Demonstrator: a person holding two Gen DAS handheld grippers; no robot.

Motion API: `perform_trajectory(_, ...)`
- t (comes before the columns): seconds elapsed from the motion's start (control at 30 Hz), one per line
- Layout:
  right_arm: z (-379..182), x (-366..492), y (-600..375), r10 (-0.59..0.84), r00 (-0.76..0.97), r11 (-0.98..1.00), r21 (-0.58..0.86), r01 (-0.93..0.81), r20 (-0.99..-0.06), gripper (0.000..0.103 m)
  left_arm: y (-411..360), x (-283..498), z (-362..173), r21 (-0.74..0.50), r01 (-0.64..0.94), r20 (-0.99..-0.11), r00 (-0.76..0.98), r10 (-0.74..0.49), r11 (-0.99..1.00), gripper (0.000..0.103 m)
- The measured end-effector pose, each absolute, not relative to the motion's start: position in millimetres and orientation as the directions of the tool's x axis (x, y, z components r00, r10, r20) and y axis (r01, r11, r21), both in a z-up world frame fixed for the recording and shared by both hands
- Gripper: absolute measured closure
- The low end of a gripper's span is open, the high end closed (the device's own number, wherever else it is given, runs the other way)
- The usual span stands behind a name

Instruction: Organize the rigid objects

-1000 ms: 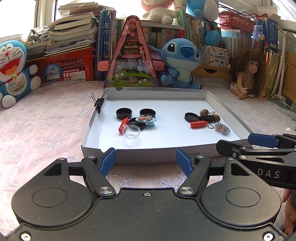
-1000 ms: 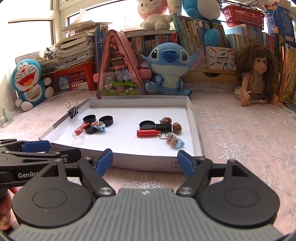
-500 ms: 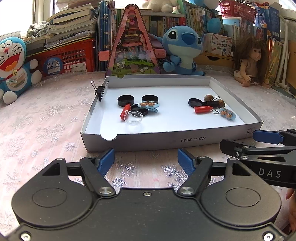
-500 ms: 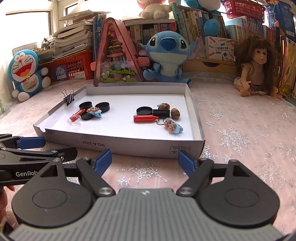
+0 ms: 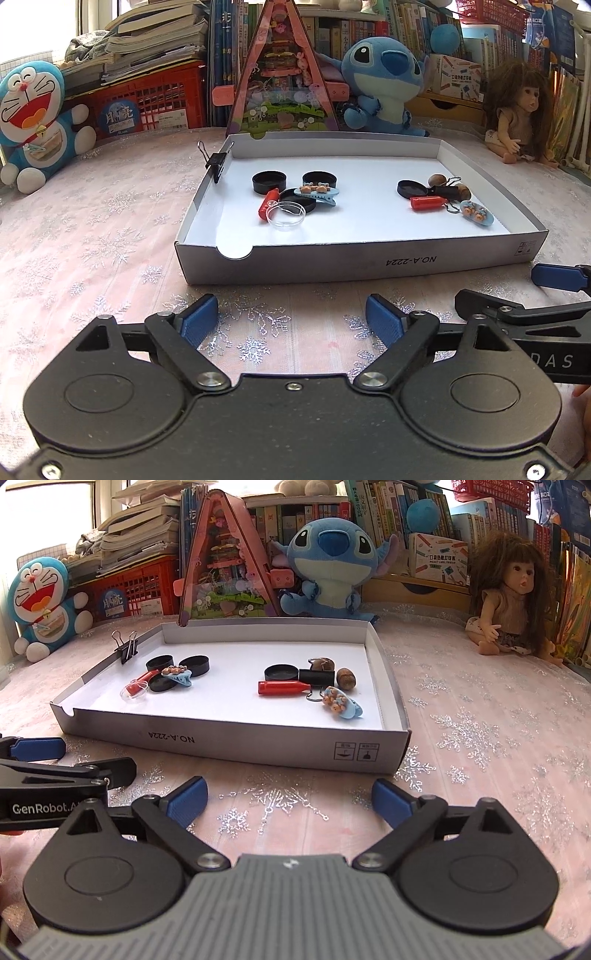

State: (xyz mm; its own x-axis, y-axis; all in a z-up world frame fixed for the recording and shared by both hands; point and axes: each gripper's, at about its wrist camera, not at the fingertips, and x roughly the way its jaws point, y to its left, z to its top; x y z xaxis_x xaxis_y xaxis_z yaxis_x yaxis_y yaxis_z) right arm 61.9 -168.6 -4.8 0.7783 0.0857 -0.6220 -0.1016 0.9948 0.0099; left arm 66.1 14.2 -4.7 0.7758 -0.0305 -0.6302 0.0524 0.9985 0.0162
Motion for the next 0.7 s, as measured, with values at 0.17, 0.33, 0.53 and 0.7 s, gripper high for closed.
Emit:
perform_trajectory(0.17, -5.2, 62.2, -168.5, 0.088, 0.778, 0.995, 0.012, -0.102, -0.623, 0.000, 19.1, 67.0, -7.9, 0.008, 0.046, -0.623, 0.782, -0.031, 0.999, 0.008)
perform_trajectory(0.33, -5.7, 62.0, -168.2, 0.088, 0.778, 0.995, 0.013, -0.103, -0.622, 0.000, 20.8, 69.1, -8.4, 0.010, 0.032, -0.631, 0.775, -0.019, 0.999, 0.003)
perform_trajectory(0.53, -5.6, 61.8, -168.2, 0.088, 0.778, 0.995, 0.013, -0.102, -0.622, 0.000, 21.1, 69.8, -8.6, 0.009, 0.024, -0.635, 0.773, -0.013, 1.000, 0.001)
perform_trajectory(0.7, -5.7, 61.7, -168.3, 0.088, 0.778, 0.995, 0.013, -0.103, -0.622, 0.000, 21.3, 69.9, -8.5, 0.008, 0.022, -0.634, 0.773, -0.012, 1.000, 0.001)
